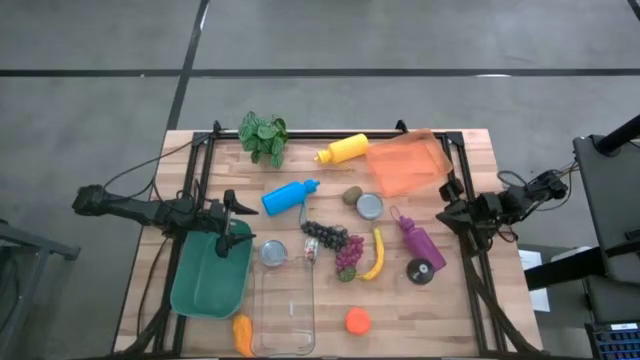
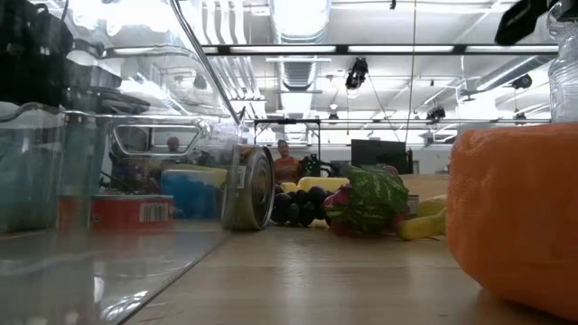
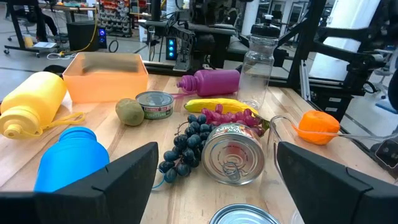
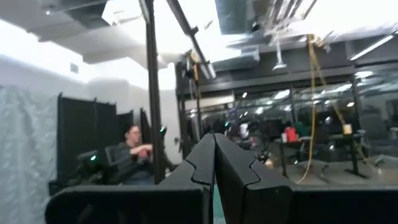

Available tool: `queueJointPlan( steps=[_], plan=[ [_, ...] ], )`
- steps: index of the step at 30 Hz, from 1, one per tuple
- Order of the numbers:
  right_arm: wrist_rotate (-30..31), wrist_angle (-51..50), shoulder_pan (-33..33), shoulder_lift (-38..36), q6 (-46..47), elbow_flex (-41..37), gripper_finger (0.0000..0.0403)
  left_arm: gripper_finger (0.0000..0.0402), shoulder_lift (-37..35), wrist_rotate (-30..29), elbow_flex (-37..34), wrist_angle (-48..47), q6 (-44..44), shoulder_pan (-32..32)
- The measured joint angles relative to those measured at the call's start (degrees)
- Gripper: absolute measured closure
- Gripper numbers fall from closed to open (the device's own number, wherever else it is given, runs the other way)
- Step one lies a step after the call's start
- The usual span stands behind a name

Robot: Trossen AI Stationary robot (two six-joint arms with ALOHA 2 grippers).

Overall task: Pick & Place Food Item
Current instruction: Put the purple tumbler into the orange bin

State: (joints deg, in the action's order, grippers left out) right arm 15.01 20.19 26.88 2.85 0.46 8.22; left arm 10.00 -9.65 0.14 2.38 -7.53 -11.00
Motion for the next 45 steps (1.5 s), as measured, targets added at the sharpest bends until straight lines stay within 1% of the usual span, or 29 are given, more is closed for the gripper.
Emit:
queueJointPlan(
  steps=[2,5,9,12,19,25,32,37,39,43,45],
  plan=[
    [0.46,-7.07,-0.01,2.03,1.30,4.90,0.0395,0.0066,0.00,0.00,0.01,0.01,0.00,0.00],
    [3.32,-16.44,-0.01,6.43,5.70,11.90,0.0395,0.0066,0.00,0.00,-0.01,-0.01,0.00,0.00],
    [9.47,-22.71,-0.01,13.77,8.96,18.08,0.0395,0.0066,0.00,0.00,-0.01,-0.01,0.00,0.00],
    [13.48,-25.55,-0.03,19.19,11.76,20.97,0.0395,0.0066,0.00,0.00,0.01,-0.01,0.00,0.00],
    [13.63,-27.48,-0.02,30.26,13.01,24.17,0.0395,0.0066,-0.02,0.00,-0.02,0.02,0.00,0.00],
    [13.52,-26.98,-0.01,37.19,13.08,24.36,0.0395,0.0066,0.00,0.00,0.00,-0.01,0.00,0.00],
    [13.65,-24.94,-0.03,41.21,13.24,24.33,0.0395,0.0066,0.00,0.00,-0.01,0.01,0.00,0.00],
    [13.64,-26.30,-0.03,41.39,18.27,24.35,0.0395,0.0066,0.00,0.00,0.01,0.02,0.00,0.00],
    [13.60,-30.38,-0.03,41.11,20.42,25.75,0.0395,0.0066,-0.01,0.00,0.00,0.01,0.00,0.00],
    [13.62,-44.67,0.23,41.12,29.00,31.46,0.0395,0.0066,-0.02,0.00,-0.01,0.01,0.00,-0.01],
    [13.64,-49.85,0.50,41.64,32.09,33.20,0.0395,0.0066,-0.01,0.00,0.01,0.00,0.00,0.00]
  ],
)
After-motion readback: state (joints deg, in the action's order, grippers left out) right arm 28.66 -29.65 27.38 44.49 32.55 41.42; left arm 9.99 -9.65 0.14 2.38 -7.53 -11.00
